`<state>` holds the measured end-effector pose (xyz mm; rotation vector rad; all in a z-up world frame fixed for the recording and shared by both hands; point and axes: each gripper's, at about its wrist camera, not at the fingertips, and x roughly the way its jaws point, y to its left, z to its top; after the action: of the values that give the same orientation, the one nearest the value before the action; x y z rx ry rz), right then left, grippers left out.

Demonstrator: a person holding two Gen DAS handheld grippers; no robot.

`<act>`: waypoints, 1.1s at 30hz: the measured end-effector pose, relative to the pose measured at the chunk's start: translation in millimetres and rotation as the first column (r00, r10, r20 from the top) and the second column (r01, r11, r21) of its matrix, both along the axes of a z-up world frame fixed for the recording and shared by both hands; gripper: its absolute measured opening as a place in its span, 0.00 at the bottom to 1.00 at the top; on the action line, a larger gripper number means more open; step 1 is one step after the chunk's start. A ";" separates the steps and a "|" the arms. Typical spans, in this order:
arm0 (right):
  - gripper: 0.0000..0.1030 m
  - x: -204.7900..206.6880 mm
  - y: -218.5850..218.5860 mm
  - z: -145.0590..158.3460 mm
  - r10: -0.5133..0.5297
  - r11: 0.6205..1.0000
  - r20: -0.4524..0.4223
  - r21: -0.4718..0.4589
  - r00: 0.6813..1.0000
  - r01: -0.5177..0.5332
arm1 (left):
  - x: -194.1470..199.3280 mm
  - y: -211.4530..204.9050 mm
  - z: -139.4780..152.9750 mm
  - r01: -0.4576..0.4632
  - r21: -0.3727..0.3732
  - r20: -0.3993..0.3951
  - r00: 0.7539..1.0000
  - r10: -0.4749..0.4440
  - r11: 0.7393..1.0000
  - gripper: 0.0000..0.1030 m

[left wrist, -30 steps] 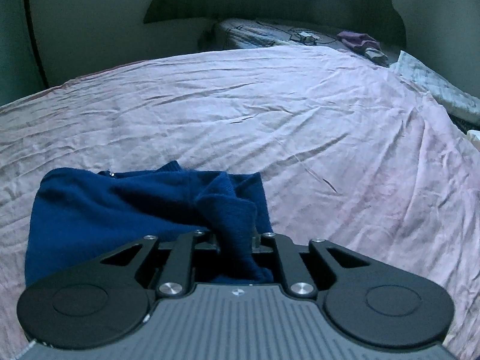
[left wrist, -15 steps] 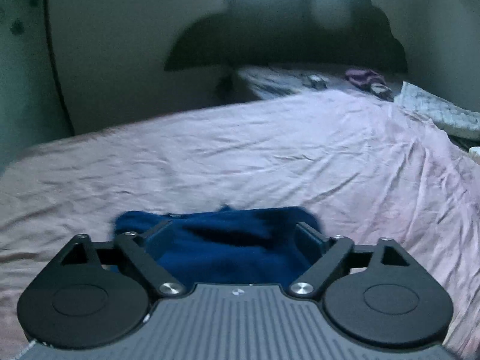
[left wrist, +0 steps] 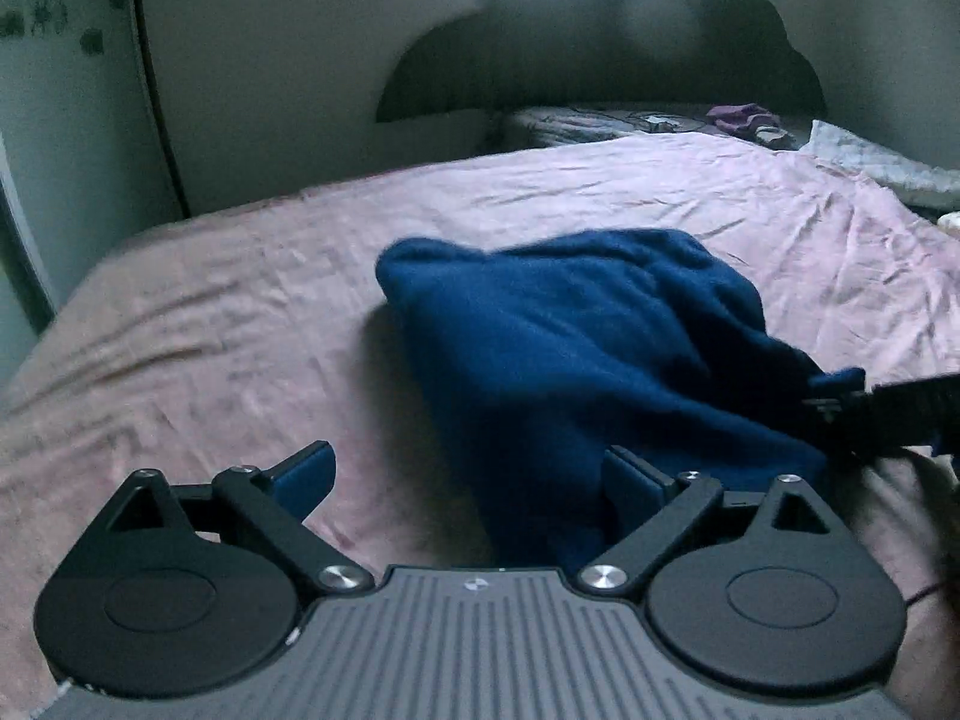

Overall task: Fold small clothes
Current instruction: 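Lower the sweater bundle onto the bed and open both grippers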

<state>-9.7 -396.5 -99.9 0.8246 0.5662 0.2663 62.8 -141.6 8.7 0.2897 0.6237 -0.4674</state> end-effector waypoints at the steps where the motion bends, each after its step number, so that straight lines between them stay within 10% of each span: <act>1: 0.11 -0.3 0.0 0.1 0.000 1.000 -0.001 0.002 1.000 0.000 | -0.1 1.3 -3.0 -0.005 -0.009 -0.003 1.000 0.005 1.000 0.93; 12: 0.11 -3.4 -6.3 0.8 -0.020 0.999 -0.039 0.035 0.999 0.021 | 9.3 28.5 -24.3 -0.042 -0.070 -0.117 0.993 0.033 0.997 0.81; 15: 0.30 -13.4 -16.1 14.5 -0.039 0.999 -0.026 -0.010 0.999 0.038 | 6.6 30.4 -9.8 -0.034 -0.055 -0.077 0.997 0.029 0.998 0.83; 17: 0.74 -15.9 -25.9 28.6 -0.076 0.995 0.013 -0.060 0.997 0.077 | 5.5 28.8 2.3 -0.026 -0.050 -0.021 0.999 0.025 0.998 0.86; 21: 0.79 12.7 -43.6 56.5 -0.101 0.980 0.076 -0.163 0.992 0.112 | 16.3 12.9 23.0 0.008 -0.085 0.039 0.999 -0.005 0.996 0.89; 30: 0.78 146.8 -2.2 81.9 0.145 0.768 0.058 -0.636 0.988 -0.075 | 39.2 -43.9 10.4 0.086 -0.024 0.082 0.993 -0.084 0.996 0.89; 33: 0.76 174.9 9.9 75.3 0.260 0.731 0.021 -0.657 0.965 -0.183 | 40.3 -45.7 -2.0 0.102 -0.005 0.073 0.992 -0.101 0.995 0.89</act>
<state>165.2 -386.6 -24.6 0.0520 0.5992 0.3061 103.2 -187.4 6.7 0.3294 0.5377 -0.5552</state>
